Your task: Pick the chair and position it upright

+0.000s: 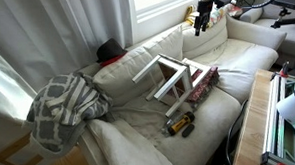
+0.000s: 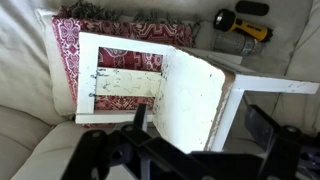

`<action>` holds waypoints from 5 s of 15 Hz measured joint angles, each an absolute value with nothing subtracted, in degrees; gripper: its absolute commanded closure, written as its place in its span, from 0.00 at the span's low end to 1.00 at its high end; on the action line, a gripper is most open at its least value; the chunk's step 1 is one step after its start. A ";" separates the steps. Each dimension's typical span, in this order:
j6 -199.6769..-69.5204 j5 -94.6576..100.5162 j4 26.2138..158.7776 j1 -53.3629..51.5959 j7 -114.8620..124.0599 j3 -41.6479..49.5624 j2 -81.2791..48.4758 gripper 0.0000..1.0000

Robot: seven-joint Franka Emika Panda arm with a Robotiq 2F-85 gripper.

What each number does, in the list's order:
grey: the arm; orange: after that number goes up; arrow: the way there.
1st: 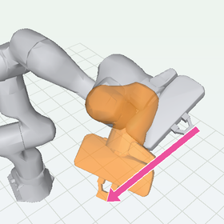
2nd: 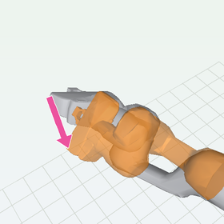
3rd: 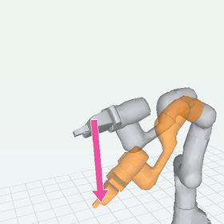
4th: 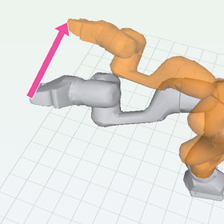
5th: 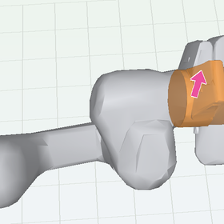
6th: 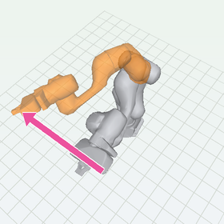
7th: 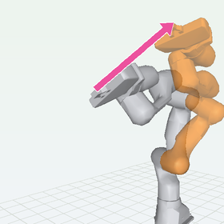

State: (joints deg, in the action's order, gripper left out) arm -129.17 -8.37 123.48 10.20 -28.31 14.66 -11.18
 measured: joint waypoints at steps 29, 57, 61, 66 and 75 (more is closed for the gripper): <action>-123.11 -12.49 83.38 30.75 -51.32 4.16 -52.40 0.00; -109.85 -12.62 53.11 40.87 -42.59 1.64 -81.13 0.00; -109.47 -12.58 48.93 41.46 -39.34 1.22 -84.41 0.00; -106.06 -12.43 47.91 41.63 -37.35 1.11 -85.19 0.00; -92.55 -12.49 45.37 42.08 -36.83 -0.88 -84.99 0.00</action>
State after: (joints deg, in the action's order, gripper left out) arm -92.55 -12.49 45.37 42.08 -36.83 -0.88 -84.99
